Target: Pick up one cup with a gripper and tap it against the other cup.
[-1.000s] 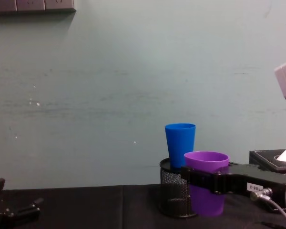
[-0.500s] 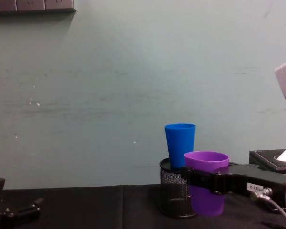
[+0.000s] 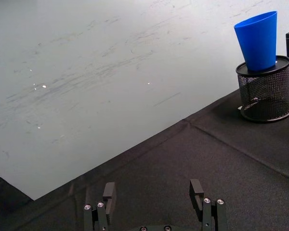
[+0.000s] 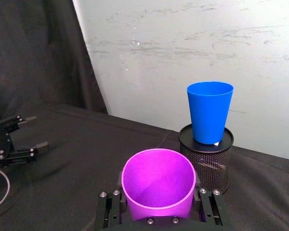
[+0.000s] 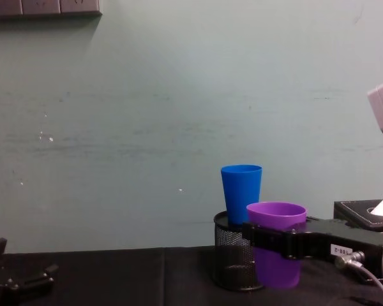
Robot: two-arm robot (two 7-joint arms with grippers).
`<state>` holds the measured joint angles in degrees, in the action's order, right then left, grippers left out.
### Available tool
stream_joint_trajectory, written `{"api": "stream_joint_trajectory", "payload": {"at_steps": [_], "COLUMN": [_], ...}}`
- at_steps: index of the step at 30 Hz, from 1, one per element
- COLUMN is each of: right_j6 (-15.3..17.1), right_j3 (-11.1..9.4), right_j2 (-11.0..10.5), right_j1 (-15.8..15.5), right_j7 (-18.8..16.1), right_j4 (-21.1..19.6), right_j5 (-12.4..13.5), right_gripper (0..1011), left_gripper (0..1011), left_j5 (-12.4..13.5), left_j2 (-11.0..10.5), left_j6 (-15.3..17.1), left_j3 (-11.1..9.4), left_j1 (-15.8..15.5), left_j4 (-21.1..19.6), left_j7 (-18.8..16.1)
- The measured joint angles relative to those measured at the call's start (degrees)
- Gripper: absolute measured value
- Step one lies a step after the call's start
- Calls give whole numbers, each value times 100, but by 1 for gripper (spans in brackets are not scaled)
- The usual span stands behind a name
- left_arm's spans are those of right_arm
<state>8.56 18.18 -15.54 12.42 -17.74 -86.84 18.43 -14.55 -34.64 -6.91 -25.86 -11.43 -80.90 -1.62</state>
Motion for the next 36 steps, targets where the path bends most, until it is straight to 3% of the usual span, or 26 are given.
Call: {"api": "stream_joint_trajectory", "payload": {"at_steps": [36], "right_j6": [0], "right_j3": [0], "right_j2": [0], "right_j1": [0], "right_j7": [0], "right_j4": [0], "right_j5": [0], "right_gripper": [733], "left_gripper": [1000], "left_j5": [0], "left_j2": [0], "left_j6": [0], "left_j3": [0], "left_j1": [0], "left_j4": [0], "left_j7": [0]}}
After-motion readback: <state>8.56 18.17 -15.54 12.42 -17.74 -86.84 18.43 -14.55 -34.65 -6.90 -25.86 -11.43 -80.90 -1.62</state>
